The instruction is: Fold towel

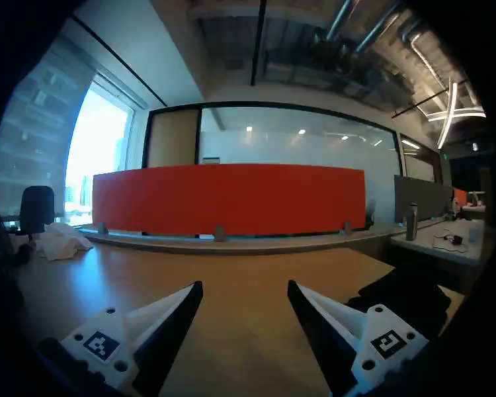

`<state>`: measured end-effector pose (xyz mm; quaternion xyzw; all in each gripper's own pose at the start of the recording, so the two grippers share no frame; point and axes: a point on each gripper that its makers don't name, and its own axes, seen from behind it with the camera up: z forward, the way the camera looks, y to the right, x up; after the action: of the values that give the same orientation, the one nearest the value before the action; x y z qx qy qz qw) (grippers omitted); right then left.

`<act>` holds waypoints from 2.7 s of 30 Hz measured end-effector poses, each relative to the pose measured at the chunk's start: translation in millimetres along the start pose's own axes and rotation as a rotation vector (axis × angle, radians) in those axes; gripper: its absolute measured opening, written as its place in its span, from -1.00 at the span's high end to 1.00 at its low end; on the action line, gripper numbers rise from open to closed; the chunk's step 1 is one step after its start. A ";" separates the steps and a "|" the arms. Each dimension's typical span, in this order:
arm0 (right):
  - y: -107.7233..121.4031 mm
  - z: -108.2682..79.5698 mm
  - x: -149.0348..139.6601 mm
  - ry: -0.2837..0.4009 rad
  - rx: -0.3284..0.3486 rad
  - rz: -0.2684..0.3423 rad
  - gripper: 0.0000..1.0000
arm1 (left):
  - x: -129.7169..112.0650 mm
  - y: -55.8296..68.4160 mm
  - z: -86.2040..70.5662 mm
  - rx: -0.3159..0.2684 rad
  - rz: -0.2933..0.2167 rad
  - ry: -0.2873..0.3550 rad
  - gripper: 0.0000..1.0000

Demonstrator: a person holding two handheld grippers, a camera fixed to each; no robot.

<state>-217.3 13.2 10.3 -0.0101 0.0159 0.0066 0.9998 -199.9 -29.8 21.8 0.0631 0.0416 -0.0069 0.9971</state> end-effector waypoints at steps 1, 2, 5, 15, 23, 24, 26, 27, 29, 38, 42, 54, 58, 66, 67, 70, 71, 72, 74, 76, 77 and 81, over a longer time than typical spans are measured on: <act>-0.5 -0.3 -0.1 0.000 0.001 -0.001 -0.98 | 0.0 0.1 -0.1 0.000 0.000 0.000 -0.95; -1.0 -0.6 -0.3 0.000 0.001 -0.003 -0.98 | -0.1 0.2 -0.2 0.000 0.000 0.000 -0.95; -1.9 -0.5 -0.4 0.000 0.003 -0.003 -0.98 | -0.2 0.3 -0.2 0.000 0.000 0.000 -0.95; -3.9 0.1 -2.0 -0.001 0.007 -0.003 -0.98 | -0.3 0.4 -0.3 0.000 0.000 0.000 -0.95; -3.5 0.8 -2.3 -0.002 0.007 -0.003 -0.98 | 0.1 0.6 -0.2 0.000 0.000 0.000 -0.95; -3.4 0.9 -2.3 -0.002 0.007 -0.003 -0.98 | 0.1 0.6 -0.2 0.000 0.000 0.000 -0.95; -3.4 1.0 -2.3 -0.002 0.007 -0.002 -0.98 | 0.3 0.5 -0.1 0.000 0.000 0.000 -0.95; -3.2 1.1 -2.3 -0.002 0.007 -0.002 -0.98 | 0.4 0.5 -0.2 0.000 0.000 0.000 -0.95; -3.0 1.1 -2.3 -0.002 0.007 -0.002 -0.99 | 0.6 0.3 -0.3 0.000 0.000 0.000 -0.95; -3.0 1.6 -3.2 -0.001 0.007 -0.003 -0.99 | 0.6 0.7 -0.1 0.000 0.000 0.000 -0.95; -2.8 1.5 -3.6 -0.001 0.007 -0.003 -0.99 | 0.3 0.4 0.0 0.000 0.000 0.000 -0.95; -3.1 0.9 -3.3 -0.001 0.007 -0.003 -0.99 | 3.0 -0.4 -1.4 0.000 0.000 -0.001 -0.95; -3.0 1.0 -3.2 -0.001 0.007 -0.003 -0.99 | 4.3 -0.9 -1.9 0.000 0.000 -0.002 -0.95; -3.3 1.2 -3.3 -0.002 0.007 -0.003 -0.99 | 6.5 -2.2 -2.6 -0.001 0.000 -0.003 -0.95; -3.3 1.2 -3.3 -0.001 0.007 -0.003 -0.99 | 6.5 -2.4 -2.5 -0.001 -0.001 -0.003 -0.95; -3.3 1.2 -3.4 -0.001 0.007 -0.003 -0.99 | 6.6 -2.7 -2.4 -0.001 -0.001 -0.003 -0.95; -3.3 1.1 -3.4 -0.001 0.007 -0.003 -0.99 | 6.6 -2.7 -2.4 -0.001 -0.001 -0.003 -0.95; -3.2 1.1 -3.5 -0.001 0.007 -0.003 -0.99 | 6.6 -2.9 -2.4 -0.001 -0.002 -0.003 -0.95; -3.1 1.1 -3.5 -0.001 0.007 -0.003 -0.99 | 6.5 -3.4 -2.6 0.000 -0.002 -0.003 -0.95; -3.2 1.1 -3.4 -0.002 0.007 -0.003 -0.99 | 6.5 -3.4 -2.6 -0.001 -0.003 -0.003 -0.94; -3.3 1.1 -3.4 -0.002 0.007 -0.003 -0.99 | 6.6 -3.4 -2.6 -0.001 -0.003 -0.003 -0.94; -3.3 1.4 -3.4 -0.001 0.007 -0.003 -0.99 | 6.0 -3.6 -2.4 -0.001 -0.005 -0.004 -0.94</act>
<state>-220.7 9.9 11.9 -0.0067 0.0152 0.0052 0.9998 -194.2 -33.1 18.5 0.0625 0.0398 -0.0093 0.9972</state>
